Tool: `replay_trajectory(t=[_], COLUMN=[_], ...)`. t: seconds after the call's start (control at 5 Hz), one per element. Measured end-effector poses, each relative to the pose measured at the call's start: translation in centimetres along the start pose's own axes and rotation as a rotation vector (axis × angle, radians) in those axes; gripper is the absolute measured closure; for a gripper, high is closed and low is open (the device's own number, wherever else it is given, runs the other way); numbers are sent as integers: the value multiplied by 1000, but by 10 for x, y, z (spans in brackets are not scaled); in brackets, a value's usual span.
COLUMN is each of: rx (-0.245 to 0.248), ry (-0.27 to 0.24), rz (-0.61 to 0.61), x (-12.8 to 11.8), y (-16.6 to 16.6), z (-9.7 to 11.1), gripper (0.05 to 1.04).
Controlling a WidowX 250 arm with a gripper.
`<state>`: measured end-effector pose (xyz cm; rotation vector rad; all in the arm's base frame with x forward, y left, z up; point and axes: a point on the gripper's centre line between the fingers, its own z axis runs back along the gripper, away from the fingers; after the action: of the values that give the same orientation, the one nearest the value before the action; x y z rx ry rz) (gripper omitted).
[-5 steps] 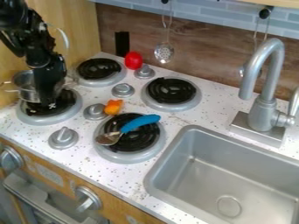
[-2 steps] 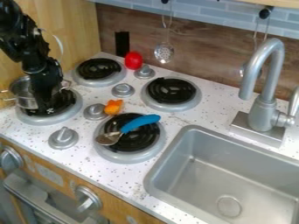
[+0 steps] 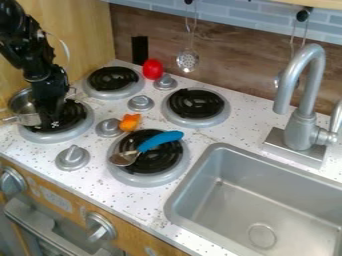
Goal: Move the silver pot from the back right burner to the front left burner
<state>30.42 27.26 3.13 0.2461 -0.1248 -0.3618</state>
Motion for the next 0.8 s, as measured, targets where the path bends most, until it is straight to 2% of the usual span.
replay_trajectory(t=[0.4, 0.6, 0.8], rx=[-10, -38, -22], ry=[-19, -16, -84], rz=[-12, -60, -102], x=[0, 4, 23], y=[0, -18, -30], z=[1, -1, 24], gripper=[255, 78, 79])
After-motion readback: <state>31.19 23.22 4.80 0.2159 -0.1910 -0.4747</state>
